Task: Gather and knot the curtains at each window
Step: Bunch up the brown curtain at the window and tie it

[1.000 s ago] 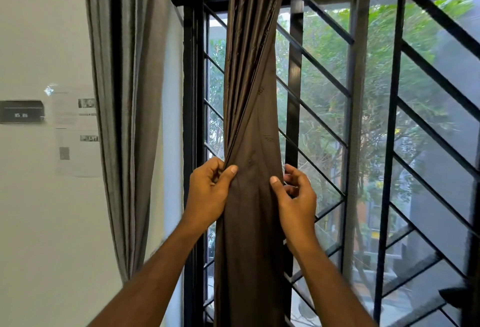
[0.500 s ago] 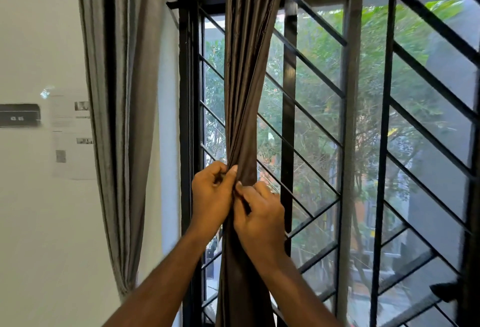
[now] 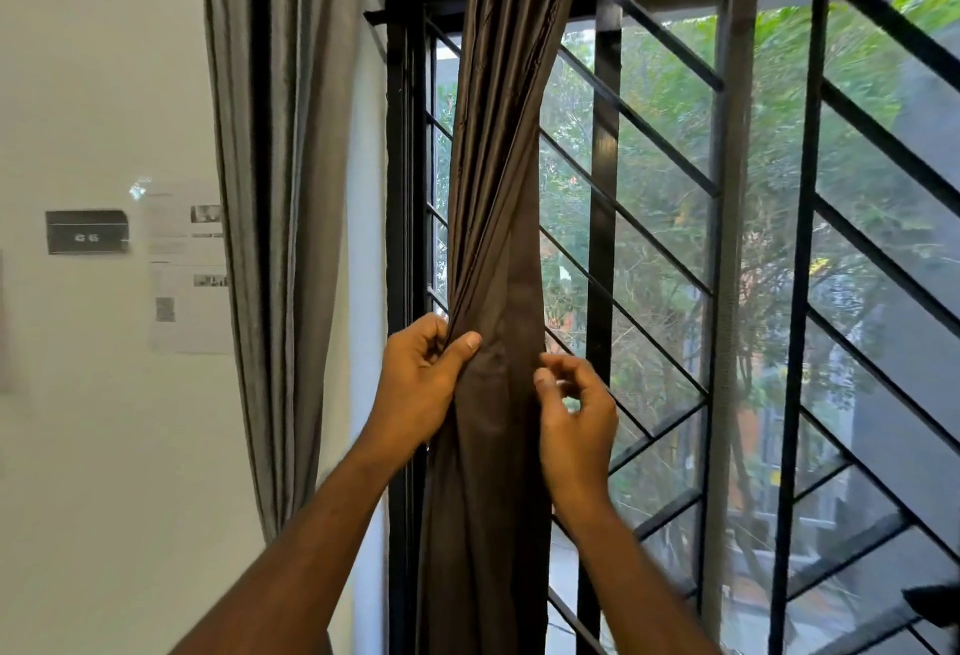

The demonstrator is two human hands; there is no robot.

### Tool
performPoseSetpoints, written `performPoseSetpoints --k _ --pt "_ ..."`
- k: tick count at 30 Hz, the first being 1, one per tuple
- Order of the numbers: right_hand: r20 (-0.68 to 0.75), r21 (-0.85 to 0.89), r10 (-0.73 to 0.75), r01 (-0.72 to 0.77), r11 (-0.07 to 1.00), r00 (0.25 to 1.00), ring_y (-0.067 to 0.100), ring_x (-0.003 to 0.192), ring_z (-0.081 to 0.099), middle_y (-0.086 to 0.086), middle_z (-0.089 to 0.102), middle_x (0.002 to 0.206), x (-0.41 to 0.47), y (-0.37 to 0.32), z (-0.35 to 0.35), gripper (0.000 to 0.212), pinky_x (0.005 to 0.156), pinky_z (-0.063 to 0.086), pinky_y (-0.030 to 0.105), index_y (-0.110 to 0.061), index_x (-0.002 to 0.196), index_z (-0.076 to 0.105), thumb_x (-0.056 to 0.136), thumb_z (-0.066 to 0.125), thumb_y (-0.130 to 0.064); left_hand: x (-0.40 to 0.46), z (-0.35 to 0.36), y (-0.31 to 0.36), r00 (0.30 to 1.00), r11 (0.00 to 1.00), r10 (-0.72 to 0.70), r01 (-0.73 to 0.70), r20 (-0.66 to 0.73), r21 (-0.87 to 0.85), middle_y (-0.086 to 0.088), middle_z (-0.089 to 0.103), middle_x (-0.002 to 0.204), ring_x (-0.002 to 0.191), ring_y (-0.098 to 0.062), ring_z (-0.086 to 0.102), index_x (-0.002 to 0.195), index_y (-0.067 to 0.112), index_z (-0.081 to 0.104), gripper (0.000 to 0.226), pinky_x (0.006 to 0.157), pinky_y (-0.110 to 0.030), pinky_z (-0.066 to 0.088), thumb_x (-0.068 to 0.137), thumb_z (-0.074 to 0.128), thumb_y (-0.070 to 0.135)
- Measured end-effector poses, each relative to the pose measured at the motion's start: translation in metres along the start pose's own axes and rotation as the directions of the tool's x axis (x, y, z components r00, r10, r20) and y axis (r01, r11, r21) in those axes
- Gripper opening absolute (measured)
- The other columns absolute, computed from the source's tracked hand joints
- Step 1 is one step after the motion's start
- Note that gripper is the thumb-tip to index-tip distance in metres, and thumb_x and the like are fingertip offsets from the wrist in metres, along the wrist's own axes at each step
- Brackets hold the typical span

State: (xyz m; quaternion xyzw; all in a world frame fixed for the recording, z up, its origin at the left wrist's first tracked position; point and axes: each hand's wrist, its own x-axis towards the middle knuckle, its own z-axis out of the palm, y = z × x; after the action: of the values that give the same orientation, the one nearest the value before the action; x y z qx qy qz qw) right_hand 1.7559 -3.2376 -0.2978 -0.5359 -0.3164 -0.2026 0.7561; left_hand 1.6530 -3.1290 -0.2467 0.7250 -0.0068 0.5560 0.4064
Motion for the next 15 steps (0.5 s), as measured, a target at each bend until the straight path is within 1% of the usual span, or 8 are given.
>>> performPoseSetpoints --k 1,3,4,5,7,9,11,15 --pt "0.06 0.051 0.139 -0.143 0.988 0.988 0.012 0.099 0.067 -0.008 0.072 0.102 0.007 0.0 0.0 0.015 0.082 0.057 0.029 -0.027 0.105 0.07 0.096 0.069 -0.016 0.0 -0.003 -0.001 1.0 1.0 -0.017 0.017 0.007 -0.013 0.008 0.054 0.057 0.056 0.0 0.051 0.066 0.011 0.05 0.034 0.058 -0.013 0.047 0.097 0.065 0.008" --pt "0.262 0.239 0.361 -0.423 0.874 0.895 0.007 0.099 0.071 -0.012 0.075 0.1 0.016 -0.004 0.0 0.014 0.075 0.055 0.022 -0.026 0.112 0.068 0.098 0.066 -0.022 0.001 -0.007 -0.002 0.999 0.999 -0.038 0.038 0.011 -0.028 0.012 0.058 0.058 0.057 0.002 0.055 0.067 0.016 0.051 0.033 0.06 -0.011 0.049 0.097 0.064 0.01" --pt "0.33 0.297 0.41 -0.506 0.81 0.85 0.002 0.091 0.073 -0.015 0.077 0.095 0.018 -0.006 0.0 0.014 0.069 0.055 0.019 -0.024 0.113 0.067 0.099 0.064 -0.023 0.002 -0.009 -0.003 0.999 0.999 -0.038 0.038 0.008 -0.031 0.012 0.059 0.058 0.058 0.001 0.057 0.067 0.016 0.051 0.033 0.061 -0.011 0.05 0.097 0.064 0.011" --pt "0.36 0.306 0.412 -0.523 0.795 0.837 -0.001 0.085 0.073 -0.016 0.078 0.089 0.02 -0.005 -0.001 0.015 0.065 0.054 0.017 -0.023 0.114 0.067 0.099 0.063 -0.022 0.002 -0.01 -0.004 0.999 0.999 -0.036 0.036 0.004 -0.031 0.012 0.059 0.059 0.059 0.0 0.058 0.067 0.016 0.052 0.032 0.062 -0.012 0.051 0.097 0.065 0.012" --pt "0.33 0.263 0.371 -0.461 0.847 0.868 0.004 0.084 0.074 -0.013 0.078 0.086 0.022 0.002 -0.002 0.014 0.068 0.056 0.021 -0.022 0.11 0.07 0.097 0.067 -0.018 0.003 -0.011 -0.006 0.999 0.999 -0.034 0.034 -0.003 -0.028 0.009 0.059 0.06 0.06 -0.002 0.058 0.068 0.014 0.052 0.031 0.063 -0.014 0.053 0.096 0.065 0.014" --pt "0.232 0.204 0.32 -0.368 0.907 0.918 0.018 0.092 0.075 -0.003 0.079 0.089 0.024 0.009 -0.001 0.008 0.078 0.06 0.032 -0.017 0.1 0.075 0.094 0.071 -0.014 0.004 -0.012 -0.008 0.999 1.0 -0.029 0.028 -0.019 -0.009 0.009 0.056 0.058 0.058 -0.001 0.055 0.067 0.012 0.051 0.033 0.061 -0.014 0.051 0.096 0.066 0.013" --pt "0.15 0.189 0.286 -0.312 0.931 0.946 0.024 0.093 0.075 0.004 0.078 0.09 0.022 0.012 -0.001 0.006 0.084 0.061 0.039 -0.012 0.097 0.077 0.092 0.073 -0.012 0.006 -0.012 -0.012 0.998 0.999 -0.004 0.008 -0.061 0.052 0.008 0.054 0.057 0.056 -0.002 0.052 0.067 0.012 0.05 0.034 0.059 -0.015 0.05 0.095 0.068 0.015" --pt "-0.053 0.038 0.145 -0.143 0.989 0.988 0.01 0.075 0.071 0.001 0.075 0.077 0.012 0.012 -0.002 0.004 0.077 0.061 0.038 -0.015 0.087 0.078 0.086 0.081 -0.012 0.006 -0.006 -0.021 0.976 0.953 0.151 -0.101 -0.159 0.286 0.004 0.054 0.06 0.057 -0.01 0.053 0.068 0.015 0.053 0.033 0.056 -0.022 0.05 0.094 0.07 0.024"
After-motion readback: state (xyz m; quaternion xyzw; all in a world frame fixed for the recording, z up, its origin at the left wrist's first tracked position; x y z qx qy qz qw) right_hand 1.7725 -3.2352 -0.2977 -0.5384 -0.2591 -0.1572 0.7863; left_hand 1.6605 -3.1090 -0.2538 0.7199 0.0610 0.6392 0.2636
